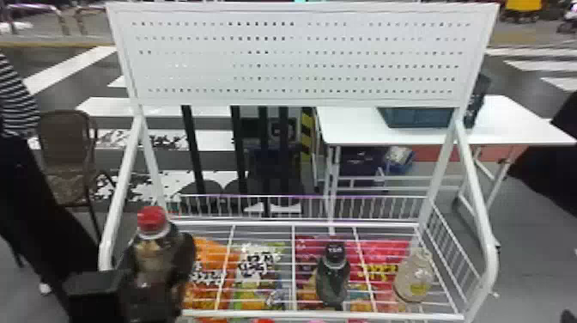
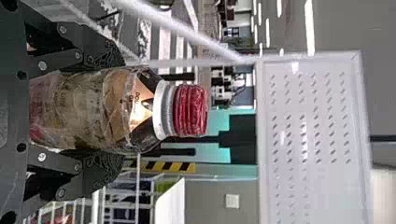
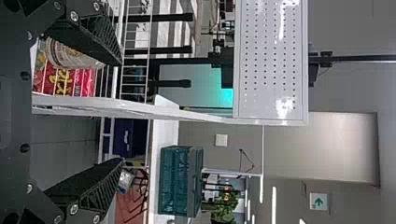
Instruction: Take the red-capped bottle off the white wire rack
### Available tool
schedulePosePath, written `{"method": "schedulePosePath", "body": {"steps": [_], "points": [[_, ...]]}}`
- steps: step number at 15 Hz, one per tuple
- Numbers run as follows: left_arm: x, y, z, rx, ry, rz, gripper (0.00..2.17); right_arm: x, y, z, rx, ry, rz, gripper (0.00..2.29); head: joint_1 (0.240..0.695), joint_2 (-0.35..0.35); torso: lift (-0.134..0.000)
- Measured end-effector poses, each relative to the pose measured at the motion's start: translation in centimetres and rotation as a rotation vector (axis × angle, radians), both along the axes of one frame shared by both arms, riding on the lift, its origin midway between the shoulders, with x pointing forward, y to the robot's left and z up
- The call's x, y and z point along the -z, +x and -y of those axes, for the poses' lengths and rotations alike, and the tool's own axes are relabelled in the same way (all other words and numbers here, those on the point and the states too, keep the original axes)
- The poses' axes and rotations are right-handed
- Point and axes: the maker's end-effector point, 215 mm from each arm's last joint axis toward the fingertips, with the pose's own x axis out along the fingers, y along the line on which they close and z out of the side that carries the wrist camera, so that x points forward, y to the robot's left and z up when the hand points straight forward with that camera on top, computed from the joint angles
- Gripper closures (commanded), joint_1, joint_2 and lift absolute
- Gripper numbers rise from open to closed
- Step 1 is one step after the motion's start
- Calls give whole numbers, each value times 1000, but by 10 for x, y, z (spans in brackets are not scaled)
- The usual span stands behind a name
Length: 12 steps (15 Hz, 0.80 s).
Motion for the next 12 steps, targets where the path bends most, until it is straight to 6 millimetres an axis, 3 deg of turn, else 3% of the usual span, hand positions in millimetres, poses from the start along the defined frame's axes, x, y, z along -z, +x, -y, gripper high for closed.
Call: {"method": "schedulePosePath", "body": {"steps": [2,4,12], "points": [[-30,-15,-15,9,-10,38,2094,0,1,-2,-3,-2,-4,167,499,0,0],[-47,-26,-14,51,-28,55,2088,-1,2,-4,-6,-3,-5,167,499,0,0],[-40,-29,-20,49,-8,24,2088,-2,2,-7,-7,1,-5,167,499,0,0]]}}
